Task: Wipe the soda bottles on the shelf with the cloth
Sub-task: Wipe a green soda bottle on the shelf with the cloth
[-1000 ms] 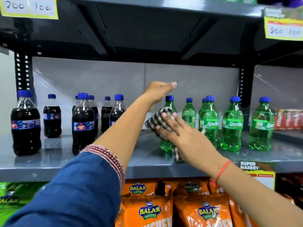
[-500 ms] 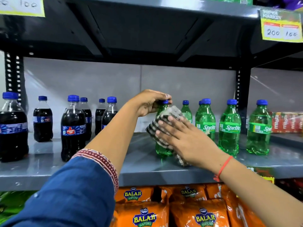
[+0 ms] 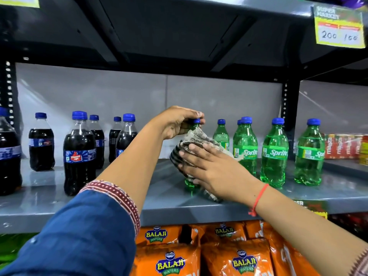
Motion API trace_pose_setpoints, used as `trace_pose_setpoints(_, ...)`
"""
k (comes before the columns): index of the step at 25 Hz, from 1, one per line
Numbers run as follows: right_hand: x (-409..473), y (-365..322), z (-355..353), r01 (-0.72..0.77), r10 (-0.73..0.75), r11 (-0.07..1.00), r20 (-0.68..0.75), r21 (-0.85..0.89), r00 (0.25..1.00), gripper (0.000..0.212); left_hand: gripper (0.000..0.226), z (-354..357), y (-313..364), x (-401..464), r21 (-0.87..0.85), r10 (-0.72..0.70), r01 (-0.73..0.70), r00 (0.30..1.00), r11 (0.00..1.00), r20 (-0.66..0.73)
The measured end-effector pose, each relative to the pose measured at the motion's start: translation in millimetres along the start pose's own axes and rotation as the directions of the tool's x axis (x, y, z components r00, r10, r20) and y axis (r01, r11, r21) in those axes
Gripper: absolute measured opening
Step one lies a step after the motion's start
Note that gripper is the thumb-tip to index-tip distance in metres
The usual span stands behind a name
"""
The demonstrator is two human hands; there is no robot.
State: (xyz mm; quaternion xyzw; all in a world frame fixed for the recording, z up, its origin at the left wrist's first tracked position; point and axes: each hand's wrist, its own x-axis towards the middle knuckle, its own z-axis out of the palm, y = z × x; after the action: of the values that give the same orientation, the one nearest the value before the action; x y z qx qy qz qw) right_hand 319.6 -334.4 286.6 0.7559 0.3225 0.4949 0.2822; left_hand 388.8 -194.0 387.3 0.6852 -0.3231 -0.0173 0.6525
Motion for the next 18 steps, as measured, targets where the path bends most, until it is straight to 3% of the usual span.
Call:
trace_pose_setpoints(4, 6, 8, -4, -0.111, 0.113, 0.991, -0.012, 0.069, 0.994, 0.052, 0.009, 2, 1, 0, -0.026, -0.007, 0.007, 1.000, 1.000, -0.005)
trace_pose_setpoints(8, 3, 3, -3, 0.010, -0.010, 1.000, 0.022, -0.017, 1.000, 0.047, 0.010, 0, 1, -1, -0.003, -0.008, 0.008, 1.000, 1.000, -0.005)
trace_pose_setpoints(11, 9, 7, -8, -0.123, 0.121, 0.989, 0.026, 0.082, 0.992, 0.048, 0.010, 0, 1, -1, -0.040, -0.029, 0.028, 1.000, 0.999, -0.005)
trace_pose_setpoints(15, 6, -2, -6, -0.056, 0.053, 0.998, 0.080, 0.043, 0.995, 0.043, 0.010, 0, 1, -1, -0.029, -0.044, 0.044, 0.999, 0.999, 0.006)
trace_pose_setpoints(18, 12, 3, -13, -0.213, 0.199, 0.965, 0.099, 0.152, 0.975, 0.045, 0.009, 1, 3, -1, -0.048, -0.068, 0.069, 0.998, 0.996, 0.013)
